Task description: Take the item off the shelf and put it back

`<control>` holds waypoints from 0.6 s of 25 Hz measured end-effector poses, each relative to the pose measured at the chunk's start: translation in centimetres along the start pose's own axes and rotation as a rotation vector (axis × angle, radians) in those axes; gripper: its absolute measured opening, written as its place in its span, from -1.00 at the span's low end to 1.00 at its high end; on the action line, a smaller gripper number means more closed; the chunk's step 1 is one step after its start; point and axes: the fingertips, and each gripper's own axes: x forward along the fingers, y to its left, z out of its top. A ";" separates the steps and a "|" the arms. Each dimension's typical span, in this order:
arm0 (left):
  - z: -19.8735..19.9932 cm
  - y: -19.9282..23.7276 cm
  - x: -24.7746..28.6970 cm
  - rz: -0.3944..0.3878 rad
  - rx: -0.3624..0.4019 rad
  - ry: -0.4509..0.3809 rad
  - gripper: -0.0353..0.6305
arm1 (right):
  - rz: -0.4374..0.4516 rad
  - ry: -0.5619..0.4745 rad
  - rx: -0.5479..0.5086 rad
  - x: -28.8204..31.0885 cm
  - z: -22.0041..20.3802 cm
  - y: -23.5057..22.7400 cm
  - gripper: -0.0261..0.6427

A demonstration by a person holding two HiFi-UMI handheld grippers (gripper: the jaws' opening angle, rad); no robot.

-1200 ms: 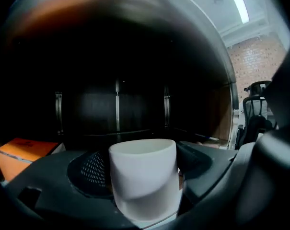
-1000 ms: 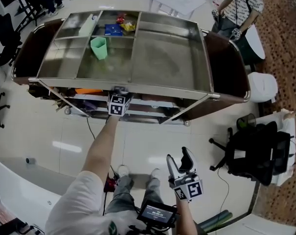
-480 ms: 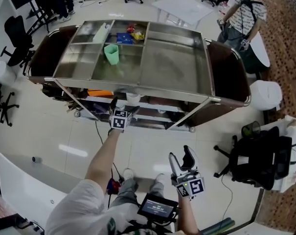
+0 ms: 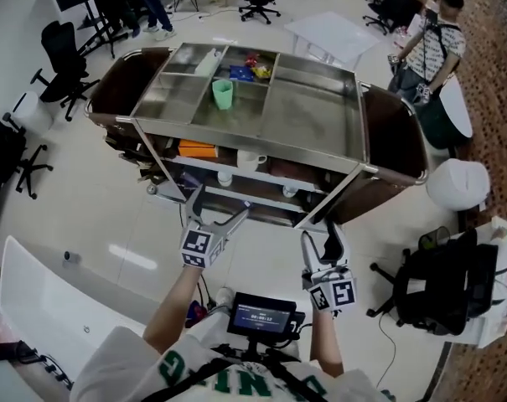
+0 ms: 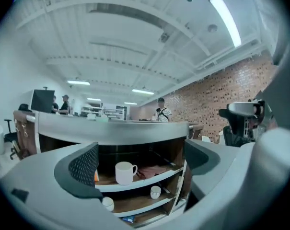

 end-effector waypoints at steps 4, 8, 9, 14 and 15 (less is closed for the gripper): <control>4.0 -0.4 -6.0 0.053 0.034 -0.072 0.74 | -0.019 0.014 -0.055 -0.6 1.0 -0.1 -0.09; 7.2 -0.7 -9.7 0.102 0.049 -0.123 0.72 | 0.001 0.030 -0.055 -0.5 0.8 0.1 -0.09; 7.5 -0.6 -10.4 0.111 0.060 -0.128 0.72 | 0.008 0.032 -0.049 -0.5 0.7 0.3 -0.09; 8.5 -0.3 -12.0 0.152 0.069 -0.150 0.72 | 0.060 0.026 -0.044 0.3 0.7 1.4 -0.09; 8.6 -0.3 -12.2 0.158 0.069 -0.155 0.72 | 0.071 0.023 -0.045 0.5 0.9 1.7 -0.09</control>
